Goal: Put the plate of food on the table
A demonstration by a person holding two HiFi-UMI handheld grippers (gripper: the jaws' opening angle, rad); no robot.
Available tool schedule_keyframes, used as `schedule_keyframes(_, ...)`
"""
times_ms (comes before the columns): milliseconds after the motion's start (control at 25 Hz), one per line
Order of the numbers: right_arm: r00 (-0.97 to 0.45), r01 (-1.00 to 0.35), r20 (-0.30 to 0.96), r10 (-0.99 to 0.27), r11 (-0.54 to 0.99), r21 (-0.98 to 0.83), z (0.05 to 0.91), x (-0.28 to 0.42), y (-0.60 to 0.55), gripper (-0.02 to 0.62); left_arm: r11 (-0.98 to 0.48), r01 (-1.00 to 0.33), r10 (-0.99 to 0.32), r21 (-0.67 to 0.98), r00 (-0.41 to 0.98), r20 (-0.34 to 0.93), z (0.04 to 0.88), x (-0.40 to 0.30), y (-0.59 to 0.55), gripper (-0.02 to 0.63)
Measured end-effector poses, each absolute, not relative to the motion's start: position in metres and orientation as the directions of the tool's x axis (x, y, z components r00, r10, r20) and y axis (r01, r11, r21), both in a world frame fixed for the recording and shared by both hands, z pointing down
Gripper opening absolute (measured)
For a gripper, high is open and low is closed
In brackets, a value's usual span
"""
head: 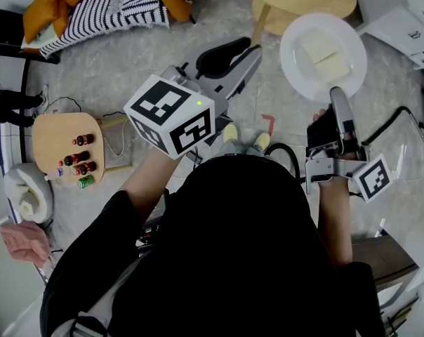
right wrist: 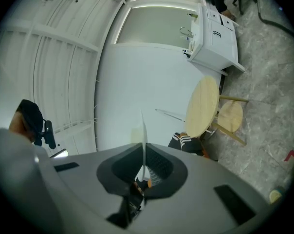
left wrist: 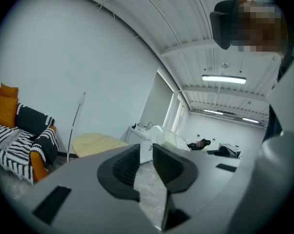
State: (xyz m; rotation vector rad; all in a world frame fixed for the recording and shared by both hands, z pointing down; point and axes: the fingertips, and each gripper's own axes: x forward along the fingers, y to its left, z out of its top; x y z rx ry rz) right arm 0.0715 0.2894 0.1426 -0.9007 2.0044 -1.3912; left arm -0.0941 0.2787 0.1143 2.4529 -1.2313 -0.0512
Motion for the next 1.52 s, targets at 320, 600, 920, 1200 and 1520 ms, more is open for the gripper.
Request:
schedule_keyframes(320,-0.615,-0.234,-0.064,-0.786,0.259,-0.937,0.137,0.062,0.306,0.017,-0.562,-0.746,-0.765,0.358,0.633,0.119,0.112,-0.102,0.293,0.092)
schedule_keyframes(600,-0.608,-0.231,-0.059,-0.792,0.247,-0.941,0.139,0.042,0.309,0.017,-0.552,-0.736,-0.764,0.391,0.634,0.115,0.123,-0.121,0.299,0.092)
schedule_keyframes(920,-0.571,-0.241,-0.051,-0.819,0.227,-0.944,0.143,0.026,0.286,0.017,-0.579,-0.712,-0.74,0.397,0.664,0.112,0.131,-0.14,0.285,0.092)
schedule_keyframes(1200,-0.556,-0.238,-0.051,-0.83,0.217,-0.946,0.143,0.02,0.278,0.017,-0.59,-0.696,-0.732,0.41,0.675,0.093,0.134,-0.145,0.278,0.092)
schedule_keyframes(1520,-0.554,-0.249,-0.056,-0.83,0.229,-0.941,0.137,0.017,0.278,0.017,-0.595,-0.696,-0.73,0.401,0.677,0.092,0.133,-0.151,0.278,0.092)
